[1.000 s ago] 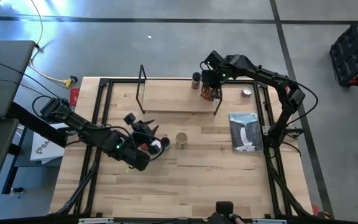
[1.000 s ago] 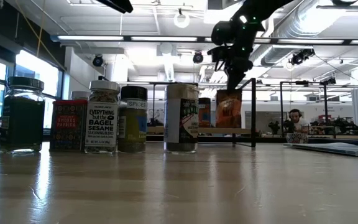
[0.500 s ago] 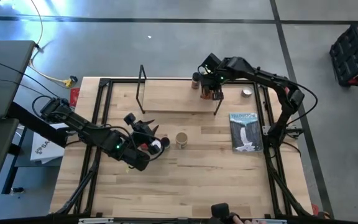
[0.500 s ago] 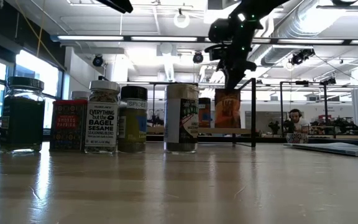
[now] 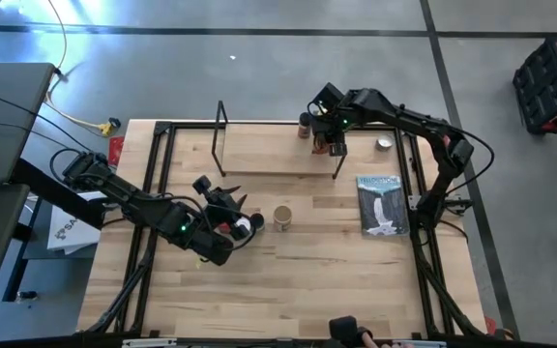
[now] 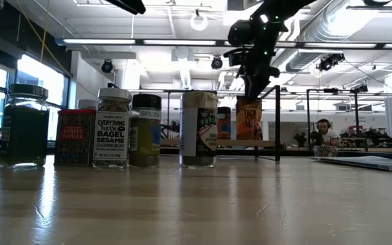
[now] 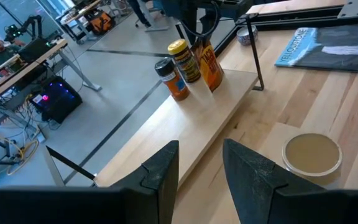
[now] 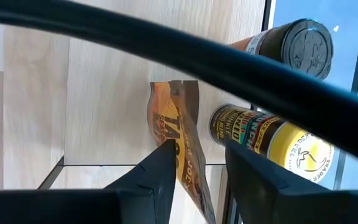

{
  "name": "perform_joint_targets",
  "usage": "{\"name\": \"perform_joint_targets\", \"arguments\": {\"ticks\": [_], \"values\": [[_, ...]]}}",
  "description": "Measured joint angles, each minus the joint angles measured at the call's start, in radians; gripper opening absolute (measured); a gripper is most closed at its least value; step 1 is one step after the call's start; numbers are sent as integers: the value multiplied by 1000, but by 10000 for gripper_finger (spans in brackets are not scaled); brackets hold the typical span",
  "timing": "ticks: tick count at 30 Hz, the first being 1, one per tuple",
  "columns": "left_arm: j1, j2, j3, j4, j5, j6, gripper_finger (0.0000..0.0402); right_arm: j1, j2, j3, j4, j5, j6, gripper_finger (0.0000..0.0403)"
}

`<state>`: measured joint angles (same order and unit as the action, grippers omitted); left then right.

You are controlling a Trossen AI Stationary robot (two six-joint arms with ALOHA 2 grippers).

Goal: Shelf spices
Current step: Put the orange seasoning pack on the shelf, then put the gold seasoning bottle on the shelf

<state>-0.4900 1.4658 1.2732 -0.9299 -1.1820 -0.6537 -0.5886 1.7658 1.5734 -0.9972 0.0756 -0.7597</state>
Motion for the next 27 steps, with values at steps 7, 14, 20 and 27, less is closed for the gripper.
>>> {"name": "perform_joint_targets", "arguments": {"ticks": [7, 14, 20, 27], "values": [[0, 0, 0, 0, 0, 0, 120, 13, -33, 0, 15, 3, -1, 134], [0, 0, 0, 0, 3, 0, 120, 48, -96, 0, 14, 112, 37, 134], [-2, 0, 0, 0, 1, -4, 120, 156, -186, 0, -20, 62, 236, 134], [-26, 7, 0, 1, -46, -62, 120, 443, -282, -112, 8, 48, 379, 133]]}}
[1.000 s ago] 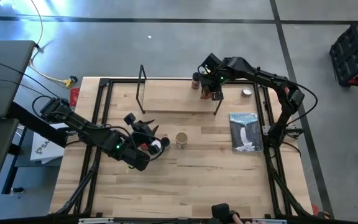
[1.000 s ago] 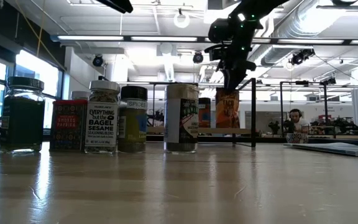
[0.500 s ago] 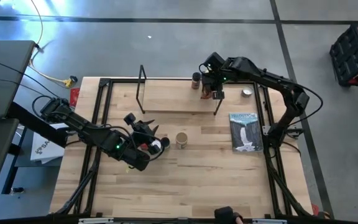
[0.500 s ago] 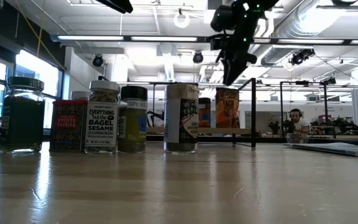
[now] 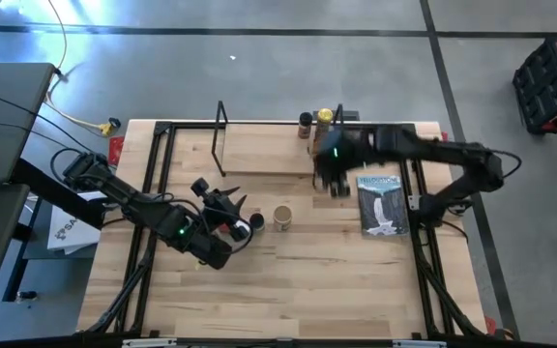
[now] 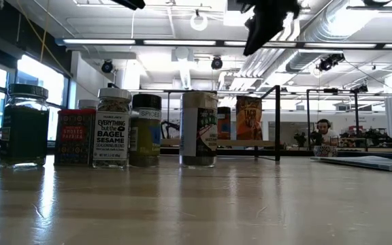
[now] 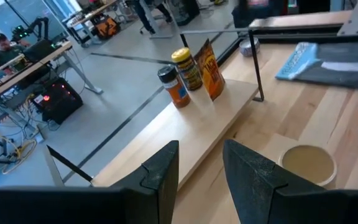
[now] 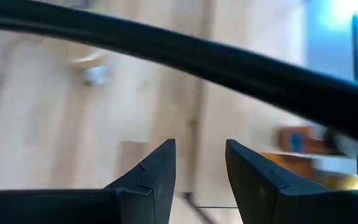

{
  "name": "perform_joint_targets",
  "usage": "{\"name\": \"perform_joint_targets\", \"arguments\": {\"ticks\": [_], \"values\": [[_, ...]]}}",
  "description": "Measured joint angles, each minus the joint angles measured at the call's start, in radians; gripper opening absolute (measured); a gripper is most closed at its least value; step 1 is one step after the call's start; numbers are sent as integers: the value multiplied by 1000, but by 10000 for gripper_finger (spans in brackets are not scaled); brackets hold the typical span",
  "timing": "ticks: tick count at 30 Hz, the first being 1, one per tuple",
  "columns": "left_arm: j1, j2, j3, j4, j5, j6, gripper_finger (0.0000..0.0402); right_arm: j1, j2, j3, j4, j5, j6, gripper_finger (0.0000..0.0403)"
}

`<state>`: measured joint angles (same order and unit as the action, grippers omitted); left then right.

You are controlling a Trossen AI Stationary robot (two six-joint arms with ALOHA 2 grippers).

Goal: Shelf spices
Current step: Put the gold seasoning bottle on the shelf

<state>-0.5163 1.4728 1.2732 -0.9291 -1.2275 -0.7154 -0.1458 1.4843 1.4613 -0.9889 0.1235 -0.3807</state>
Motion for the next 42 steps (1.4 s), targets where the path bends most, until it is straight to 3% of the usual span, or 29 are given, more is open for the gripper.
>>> {"name": "perform_joint_targets", "arguments": {"ticks": [7, 12, 17, 19, 22, 26, 33, 37, 42], "values": [[5, 77, 0, 28, -19, -7, 120, 267, -158, -320, 170, 118, 284, 133], [61, 171, 0, 192, 14, 108, 120, 433, -244, -535, 433, 191, 516, 133], [168, 227, -1, 537, 413, 399, 122, 538, -246, -705, 795, 279, 562, 133], [208, 247, 0, 645, 525, 494, 122, 561, -238, -754, 919, 302, 556, 133], [266, 267, 0, 700, 645, 539, 122, 576, -237, -799, 1028, 360, 558, 133], [335, 272, 0, 644, 760, 487, 122, 592, -237, -810, 1045, 424, 577, 133], [368, 273, 0, 491, 886, 458, 121, 598, -238, -810, 1047, 441, 579, 133], [369, 282, 1, 464, 907, 460, 106, 598, -235, -810, 1048, 454, 581, 133], [388, 312, 6, 497, 952, 601, 73, 597, -235, -810, 1054, 476, 579, 133]]}}
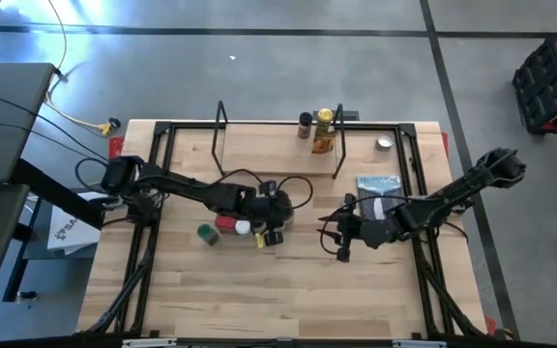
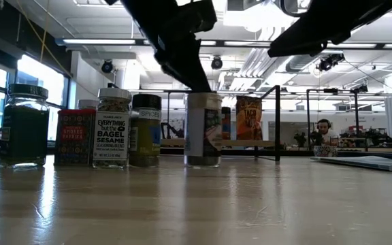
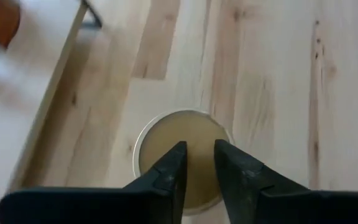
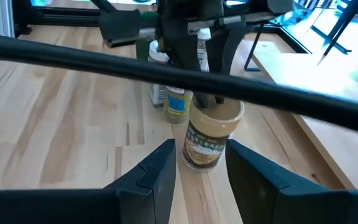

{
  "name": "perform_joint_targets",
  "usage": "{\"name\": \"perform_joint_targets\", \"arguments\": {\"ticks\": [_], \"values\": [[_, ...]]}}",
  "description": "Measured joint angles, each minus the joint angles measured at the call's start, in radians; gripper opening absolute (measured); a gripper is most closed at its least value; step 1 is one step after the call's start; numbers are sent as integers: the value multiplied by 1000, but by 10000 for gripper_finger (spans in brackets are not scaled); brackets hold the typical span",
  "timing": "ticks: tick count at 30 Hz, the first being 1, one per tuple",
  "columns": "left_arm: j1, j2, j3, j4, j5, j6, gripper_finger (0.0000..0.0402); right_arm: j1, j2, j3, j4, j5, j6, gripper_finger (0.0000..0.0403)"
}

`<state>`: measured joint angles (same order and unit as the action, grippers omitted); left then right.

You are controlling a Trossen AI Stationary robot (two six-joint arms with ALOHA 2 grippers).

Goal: Shelf spices
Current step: Put the gold seasoning bottle on the shelf

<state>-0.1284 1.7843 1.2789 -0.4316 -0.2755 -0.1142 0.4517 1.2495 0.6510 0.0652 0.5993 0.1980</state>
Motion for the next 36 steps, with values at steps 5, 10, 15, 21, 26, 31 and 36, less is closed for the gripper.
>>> {"name": "perform_joint_targets", "arguments": {"ticks": [5, 10, 15, 21, 26, 31, 36], "values": [[12, 16, -1, 58, 27, 365, 46, 0, 0, 0, -1, 0, -7, 133], [8, 12, -8, 125, -74, 634, 36, 0, 0, 0, 0, 0, -2, 133], [14, -44, -8, 158, -115, 539, 48, 0, 0, 0, -1, 0, 11, 133], [17, -69, -7, 102, -4, 197, 101, 0, 0, 0, 0, -1, 15, 133], [2, -52, -7, 19, -4, -16, 162, 0, 0, 0, -6, -1, 48, 133], [-3, -2, -6, 62, -21, -176, 211, -7, 1, 0, -14, 6, 70, 133], [15, 33, -1, 85, -37, -223, 234, -99, 49, 0, -60, 39, 217, 133]]}}
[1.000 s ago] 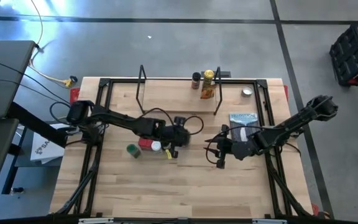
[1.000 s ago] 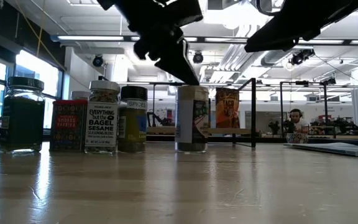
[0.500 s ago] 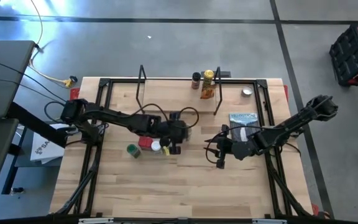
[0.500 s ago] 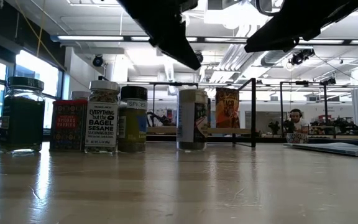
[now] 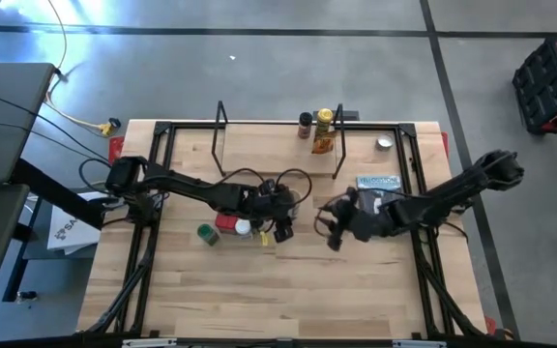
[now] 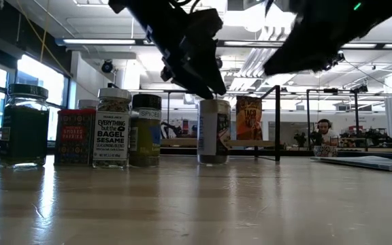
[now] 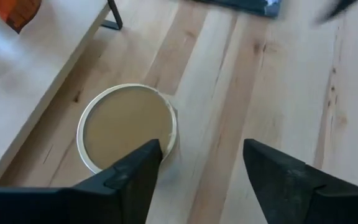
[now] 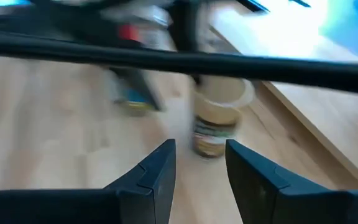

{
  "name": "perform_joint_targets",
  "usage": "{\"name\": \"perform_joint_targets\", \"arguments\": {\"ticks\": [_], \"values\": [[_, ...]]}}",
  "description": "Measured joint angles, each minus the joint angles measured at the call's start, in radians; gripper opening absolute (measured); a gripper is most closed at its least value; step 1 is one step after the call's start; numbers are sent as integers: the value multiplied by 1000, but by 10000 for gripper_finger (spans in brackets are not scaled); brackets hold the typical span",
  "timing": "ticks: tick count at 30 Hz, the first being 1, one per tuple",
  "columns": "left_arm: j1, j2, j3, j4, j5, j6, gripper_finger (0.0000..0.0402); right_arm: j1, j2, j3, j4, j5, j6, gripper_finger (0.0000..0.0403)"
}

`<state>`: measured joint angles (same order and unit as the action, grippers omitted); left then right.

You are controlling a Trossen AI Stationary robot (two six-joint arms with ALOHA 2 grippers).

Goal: Shelf spices
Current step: Put the gold seasoning bottle on the shelf

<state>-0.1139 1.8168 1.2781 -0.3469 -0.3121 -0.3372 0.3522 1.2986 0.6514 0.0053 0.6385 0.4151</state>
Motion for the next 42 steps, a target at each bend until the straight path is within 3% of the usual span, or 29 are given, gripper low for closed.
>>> {"name": "perform_joint_targets", "arguments": {"ticks": [6, 10, 17, 29, 42], "values": [[-9, -5, -2, 6, 5, 1, 236, -164, 154, 0, 42, -46, 54, 133], [-19, -6, -3, 5, 12, 18, 237, -238, 252, 0, 144, -60, -15, 133], [-19, -7, -4, 0, 21, 90, 237, -309, 342, 0, 365, -248, -136, 133], [21, -6, -4, -57, -47, 244, 237, -223, 338, 0, 304, -309, -94, 133], [20, -87, -8, -99, -30, 179, 237, -133, 337, 0, 255, -262, -22, 133]]}}
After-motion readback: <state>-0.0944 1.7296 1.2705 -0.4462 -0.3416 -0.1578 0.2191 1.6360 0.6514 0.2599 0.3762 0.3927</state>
